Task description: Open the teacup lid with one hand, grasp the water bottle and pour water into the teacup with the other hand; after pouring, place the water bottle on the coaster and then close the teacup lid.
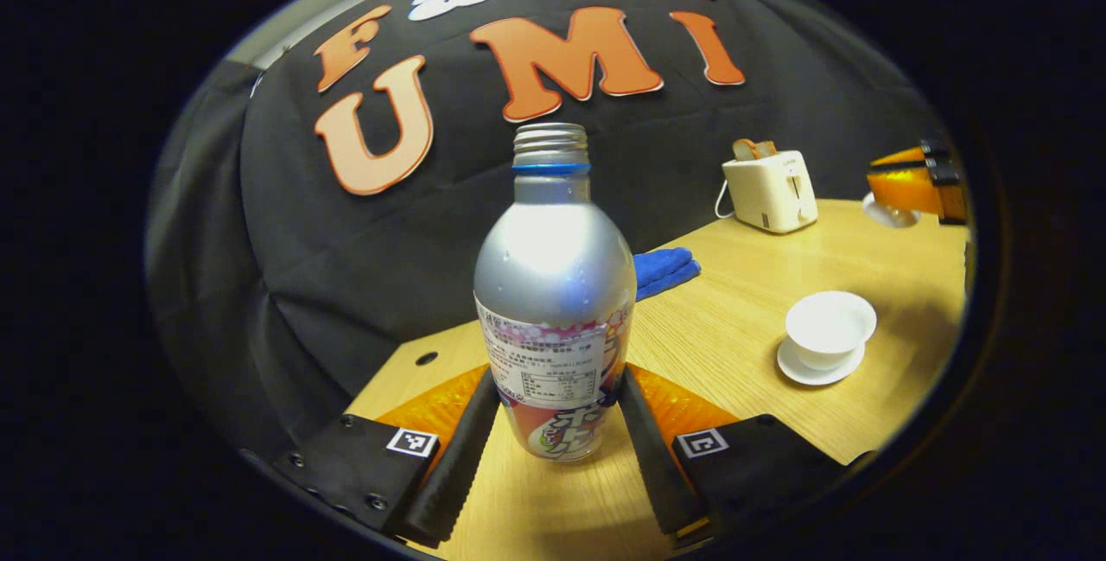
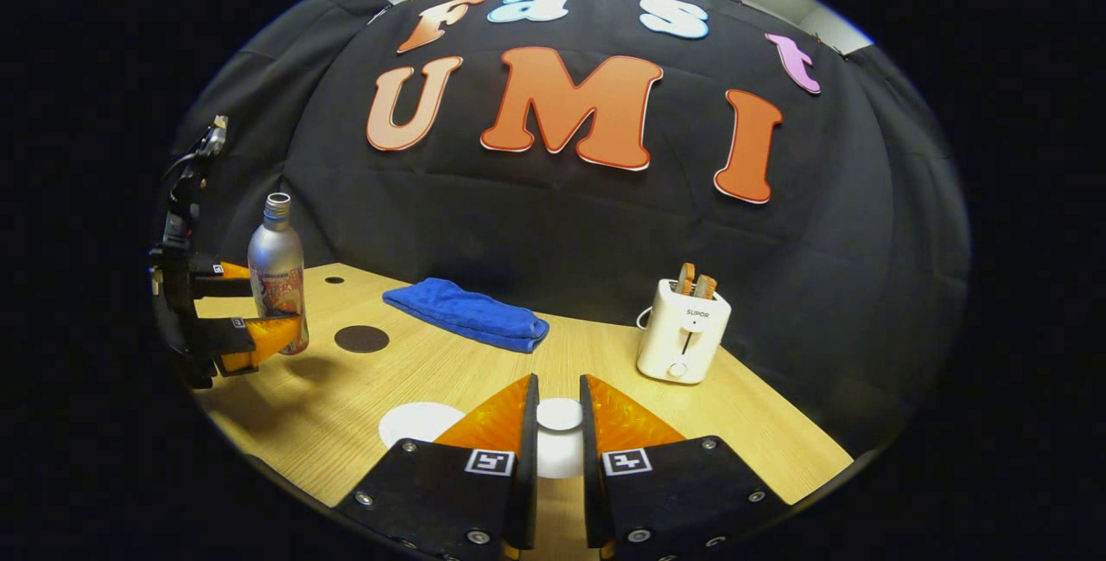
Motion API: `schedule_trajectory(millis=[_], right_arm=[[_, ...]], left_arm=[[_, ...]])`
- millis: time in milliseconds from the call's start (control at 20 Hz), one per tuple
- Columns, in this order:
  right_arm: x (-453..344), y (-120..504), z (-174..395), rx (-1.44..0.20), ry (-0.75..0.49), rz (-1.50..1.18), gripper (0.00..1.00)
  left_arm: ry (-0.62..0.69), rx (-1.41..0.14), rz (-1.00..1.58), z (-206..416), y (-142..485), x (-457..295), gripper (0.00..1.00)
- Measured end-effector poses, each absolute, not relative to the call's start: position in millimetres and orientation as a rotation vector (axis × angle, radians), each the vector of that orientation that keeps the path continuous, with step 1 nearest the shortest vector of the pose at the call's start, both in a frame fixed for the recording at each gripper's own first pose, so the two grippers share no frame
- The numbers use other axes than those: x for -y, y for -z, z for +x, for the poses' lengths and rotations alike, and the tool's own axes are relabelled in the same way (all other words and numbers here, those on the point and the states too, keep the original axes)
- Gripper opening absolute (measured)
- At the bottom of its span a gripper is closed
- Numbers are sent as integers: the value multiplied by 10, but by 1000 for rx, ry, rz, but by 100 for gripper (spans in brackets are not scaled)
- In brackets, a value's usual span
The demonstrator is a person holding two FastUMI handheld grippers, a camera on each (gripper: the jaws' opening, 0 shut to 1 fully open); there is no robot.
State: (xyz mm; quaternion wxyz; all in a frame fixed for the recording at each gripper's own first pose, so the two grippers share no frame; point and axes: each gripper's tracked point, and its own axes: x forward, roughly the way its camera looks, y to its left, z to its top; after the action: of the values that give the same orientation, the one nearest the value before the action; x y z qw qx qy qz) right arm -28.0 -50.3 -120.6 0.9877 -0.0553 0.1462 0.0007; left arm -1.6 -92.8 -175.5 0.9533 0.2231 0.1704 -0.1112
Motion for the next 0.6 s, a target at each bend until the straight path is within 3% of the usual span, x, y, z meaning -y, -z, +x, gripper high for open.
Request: schedule_trajectory(millis=[200, 250, 300, 450, 500, 600], right_arm=[[648, 1185, -331, -290, 24, -96, 23], [682, 1198, -358, -292, 28, -92, 23], [718, 1200, -379, -291, 36, -90, 23], [824, 1183, -428, -288, 53, -93, 23], [854, 1177, -441, -285, 58, -90, 23], [908, 1164, -473, -280, 69, -85, 23]], left_arm=[[242, -276, 680, 11, 1689, 1068, 86], [251, -266, 723, 16, 1694, 1118, 82], [262, -257, 760, 9, 1711, 1149, 86], [294, -240, 863, 18, 1734, 1244, 85], [300, -234, 897, 19, 1745, 1245, 81], [298, -229, 965, 71, 1745, 1248, 84]])
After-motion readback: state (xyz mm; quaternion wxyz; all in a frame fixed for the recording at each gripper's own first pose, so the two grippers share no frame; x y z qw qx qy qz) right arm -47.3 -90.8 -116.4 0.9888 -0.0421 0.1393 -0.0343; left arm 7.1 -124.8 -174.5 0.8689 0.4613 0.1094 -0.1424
